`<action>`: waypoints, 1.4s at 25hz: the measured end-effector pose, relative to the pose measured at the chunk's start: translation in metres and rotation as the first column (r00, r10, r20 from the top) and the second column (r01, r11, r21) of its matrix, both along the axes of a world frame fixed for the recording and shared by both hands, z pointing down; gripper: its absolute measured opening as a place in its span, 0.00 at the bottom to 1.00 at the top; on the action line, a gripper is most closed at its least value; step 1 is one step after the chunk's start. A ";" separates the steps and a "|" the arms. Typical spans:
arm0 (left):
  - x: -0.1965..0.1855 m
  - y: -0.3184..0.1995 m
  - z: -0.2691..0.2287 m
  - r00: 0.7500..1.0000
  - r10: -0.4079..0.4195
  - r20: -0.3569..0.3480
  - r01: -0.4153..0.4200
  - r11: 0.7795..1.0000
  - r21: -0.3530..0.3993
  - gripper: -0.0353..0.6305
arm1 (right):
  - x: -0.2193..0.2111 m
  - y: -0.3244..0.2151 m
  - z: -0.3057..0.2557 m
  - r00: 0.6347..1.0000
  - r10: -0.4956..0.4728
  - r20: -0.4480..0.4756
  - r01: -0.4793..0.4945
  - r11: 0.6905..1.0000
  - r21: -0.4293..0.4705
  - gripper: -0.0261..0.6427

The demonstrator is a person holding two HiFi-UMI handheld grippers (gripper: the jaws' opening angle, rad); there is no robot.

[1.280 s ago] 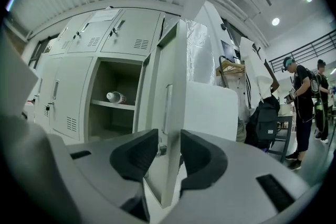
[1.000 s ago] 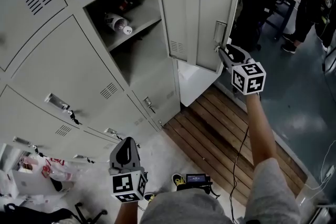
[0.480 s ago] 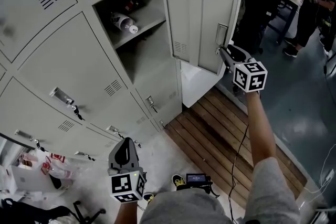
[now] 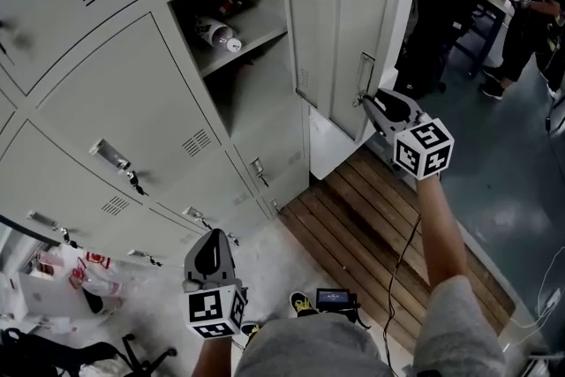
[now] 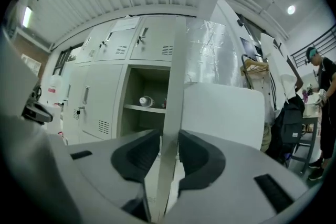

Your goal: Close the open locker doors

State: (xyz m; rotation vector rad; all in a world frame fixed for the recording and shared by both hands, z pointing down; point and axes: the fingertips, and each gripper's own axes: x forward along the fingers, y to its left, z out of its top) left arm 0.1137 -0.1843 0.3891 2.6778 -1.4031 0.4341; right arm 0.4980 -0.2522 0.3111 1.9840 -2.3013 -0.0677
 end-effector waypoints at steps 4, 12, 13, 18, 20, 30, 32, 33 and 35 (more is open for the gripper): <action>-0.006 0.000 -0.003 1.000 -0.010 -0.012 0.010 1.000 0.004 0.07 | -0.041 0.000 -0.005 0.996 -0.082 -0.028 0.082 0.997 0.010 0.22; -0.028 -0.002 -0.003 0.998 -0.052 -0.026 0.052 0.999 0.004 0.07 | -0.101 -0.006 -0.006 0.975 -0.221 0.014 0.221 0.975 0.026 0.24; -0.031 -0.002 -0.003 0.998 -0.058 -0.027 0.058 0.998 0.005 0.07 | -0.108 -0.007 -0.006 0.971 -0.240 0.010 0.239 0.971 0.023 0.24; -0.044 -0.002 -0.007 0.996 -0.088 -0.032 0.088 0.996 0.015 0.07 | -0.139 -0.017 -0.008 0.955 -0.293 -0.052 0.294 0.956 0.010 0.22; -0.048 -0.001 -0.008 0.995 -0.097 -0.030 0.097 0.995 0.016 0.07 | -0.150 -0.023 -0.008 0.950 -0.310 -0.043 0.311 0.950 0.011 0.22; -0.075 -0.001 -0.008 0.987 -0.162 -0.020 0.162 0.987 0.019 0.07 | -0.190 -0.051 -0.009 0.916 -0.399 0.037 0.398 0.917 0.037 0.20; -0.079 -0.001 -0.007 0.984 -0.175 -0.018 0.175 0.984 0.016 0.07 | -0.195 -0.055 -0.009 0.909 -0.412 0.060 0.409 0.911 0.051 0.20; -0.082 -0.002 -0.007 0.983 -0.183 -0.017 0.183 0.983 0.015 0.07 | -0.198 -0.057 -0.010 0.907 -0.417 0.067 0.413 0.909 0.059 0.20; -0.087 -0.003 -0.007 0.980 -0.198 -0.016 0.198 0.980 0.014 0.07 | -0.202 -0.061 -0.011 0.900 -0.429 0.080 0.424 0.903 0.076 0.20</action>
